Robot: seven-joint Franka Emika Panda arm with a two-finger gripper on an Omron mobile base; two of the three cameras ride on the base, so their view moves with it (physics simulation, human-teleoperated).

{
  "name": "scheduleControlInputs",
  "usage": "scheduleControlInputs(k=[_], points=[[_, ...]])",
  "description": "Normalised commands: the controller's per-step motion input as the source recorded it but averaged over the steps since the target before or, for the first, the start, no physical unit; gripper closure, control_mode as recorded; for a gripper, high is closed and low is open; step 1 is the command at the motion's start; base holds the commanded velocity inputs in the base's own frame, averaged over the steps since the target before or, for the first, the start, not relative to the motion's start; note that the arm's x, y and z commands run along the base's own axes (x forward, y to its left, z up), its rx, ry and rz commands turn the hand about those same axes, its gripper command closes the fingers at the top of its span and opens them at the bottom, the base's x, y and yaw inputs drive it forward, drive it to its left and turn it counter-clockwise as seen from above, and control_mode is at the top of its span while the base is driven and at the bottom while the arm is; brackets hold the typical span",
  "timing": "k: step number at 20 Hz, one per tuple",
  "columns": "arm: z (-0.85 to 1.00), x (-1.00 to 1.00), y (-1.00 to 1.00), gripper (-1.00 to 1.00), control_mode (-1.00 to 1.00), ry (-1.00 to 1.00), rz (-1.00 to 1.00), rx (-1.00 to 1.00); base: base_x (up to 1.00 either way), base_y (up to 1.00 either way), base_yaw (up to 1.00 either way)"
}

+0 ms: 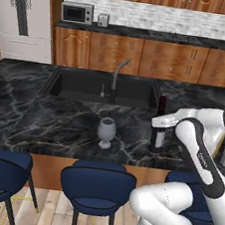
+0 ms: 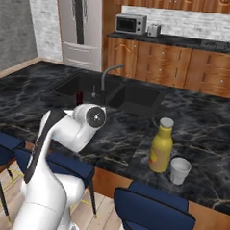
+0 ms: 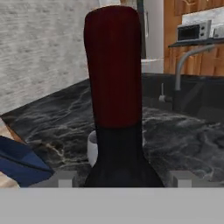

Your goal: There is a wine glass and glass cup on the dining counter. Place the wine bottle next to the wine glass and the juice bottle next to the glass cup.

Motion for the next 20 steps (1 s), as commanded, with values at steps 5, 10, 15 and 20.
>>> scheduleControlInputs(k=[5,10,15,20], points=[[0.01,0.04,0.15,1.0,-1.0,0.0,0.47,0.01,0.0,0.0,0.0],[0.0,0.0,0.01,1.0,-1.0,-0.02,0.36,0.08,0.0,0.0,0.0],[-0.03,0.05,0.13,1.0,-1.0,0.0,0.25,0.08,0.0,0.0,0.0],[-0.03,0.09,0.17,1.0,-1.0,-0.02,0.15,0.09,0.0,0.0,0.0]])
